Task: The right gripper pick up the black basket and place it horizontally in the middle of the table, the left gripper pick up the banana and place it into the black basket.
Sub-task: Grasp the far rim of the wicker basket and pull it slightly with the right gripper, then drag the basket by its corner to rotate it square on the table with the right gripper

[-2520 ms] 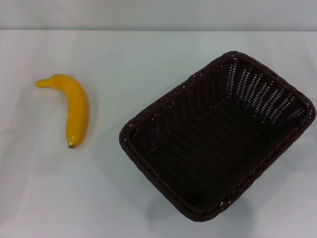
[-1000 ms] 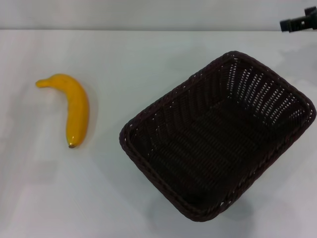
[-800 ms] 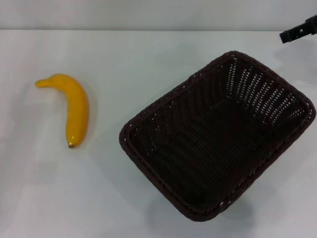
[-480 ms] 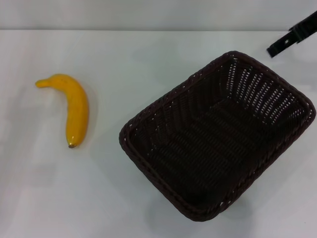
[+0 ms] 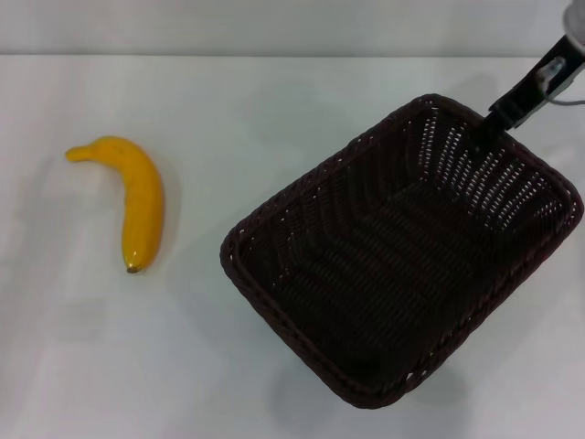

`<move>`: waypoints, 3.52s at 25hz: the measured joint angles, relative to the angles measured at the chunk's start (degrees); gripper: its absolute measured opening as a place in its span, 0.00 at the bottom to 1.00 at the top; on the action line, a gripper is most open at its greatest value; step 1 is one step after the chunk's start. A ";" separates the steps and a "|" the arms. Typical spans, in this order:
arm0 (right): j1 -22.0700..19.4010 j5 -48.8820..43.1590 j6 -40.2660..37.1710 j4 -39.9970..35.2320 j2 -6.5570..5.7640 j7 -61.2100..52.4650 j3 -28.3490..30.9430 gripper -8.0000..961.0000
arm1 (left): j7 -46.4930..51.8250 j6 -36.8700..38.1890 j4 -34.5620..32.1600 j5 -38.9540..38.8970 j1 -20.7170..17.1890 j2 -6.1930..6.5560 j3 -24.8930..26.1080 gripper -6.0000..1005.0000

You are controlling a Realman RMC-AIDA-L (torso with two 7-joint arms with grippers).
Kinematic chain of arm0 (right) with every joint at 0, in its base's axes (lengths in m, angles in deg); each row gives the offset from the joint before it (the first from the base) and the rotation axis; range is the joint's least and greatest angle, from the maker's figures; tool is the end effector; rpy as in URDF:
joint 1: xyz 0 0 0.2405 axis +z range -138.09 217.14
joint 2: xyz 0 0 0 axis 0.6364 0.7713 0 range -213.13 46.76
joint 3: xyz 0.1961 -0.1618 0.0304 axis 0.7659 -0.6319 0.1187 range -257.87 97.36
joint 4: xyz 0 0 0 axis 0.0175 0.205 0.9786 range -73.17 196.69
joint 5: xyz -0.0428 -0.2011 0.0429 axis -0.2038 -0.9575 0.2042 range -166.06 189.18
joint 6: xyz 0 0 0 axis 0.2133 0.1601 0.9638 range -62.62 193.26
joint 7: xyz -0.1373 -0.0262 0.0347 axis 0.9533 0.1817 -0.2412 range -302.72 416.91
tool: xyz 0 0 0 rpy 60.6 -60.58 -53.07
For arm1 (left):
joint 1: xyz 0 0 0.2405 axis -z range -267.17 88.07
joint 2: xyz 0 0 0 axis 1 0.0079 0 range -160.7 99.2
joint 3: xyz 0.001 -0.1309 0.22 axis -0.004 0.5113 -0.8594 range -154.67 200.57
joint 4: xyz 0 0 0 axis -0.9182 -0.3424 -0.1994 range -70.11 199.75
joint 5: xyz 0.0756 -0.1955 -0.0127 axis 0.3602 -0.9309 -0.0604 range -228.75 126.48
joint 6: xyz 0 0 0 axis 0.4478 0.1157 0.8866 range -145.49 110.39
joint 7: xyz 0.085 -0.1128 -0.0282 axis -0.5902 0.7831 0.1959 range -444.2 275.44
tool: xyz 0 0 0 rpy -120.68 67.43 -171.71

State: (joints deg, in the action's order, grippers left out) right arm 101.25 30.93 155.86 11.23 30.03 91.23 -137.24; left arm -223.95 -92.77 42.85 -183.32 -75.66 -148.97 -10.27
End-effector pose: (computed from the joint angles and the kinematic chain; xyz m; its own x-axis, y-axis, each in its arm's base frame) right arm 0.1369 0.4417 0.0466 0.6488 -0.7379 0.1859 -0.5825 -0.6388 -0.5027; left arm -0.3834 0.2847 0.1100 0.5739 -0.2287 0.7863 0.8044 -0.0221 -0.5936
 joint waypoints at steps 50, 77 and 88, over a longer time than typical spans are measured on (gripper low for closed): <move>5.99 -5.86 2.62 5.49 2.33 -34.82 0.61 0.20 | -11.96 -1.20 -0.56 -2.90 2.32 -0.05 4.23 0.86; -2.00 -0.01 1.85 0.27 2.09 -45.15 -8.76 0.15 | -18.59 6.74 0.08 -6.13 9.69 1.73 4.30 0.86; -3.60 -0.06 7.25 -4.53 1.82 -45.33 -7.29 0.18 | -18.51 6.76 0.08 -5.78 9.48 1.36 3.86 0.86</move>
State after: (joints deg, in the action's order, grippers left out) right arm 97.65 30.87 163.10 6.71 31.86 45.90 -144.53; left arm -242.46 -86.01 42.93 -189.10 -66.18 -147.61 -6.41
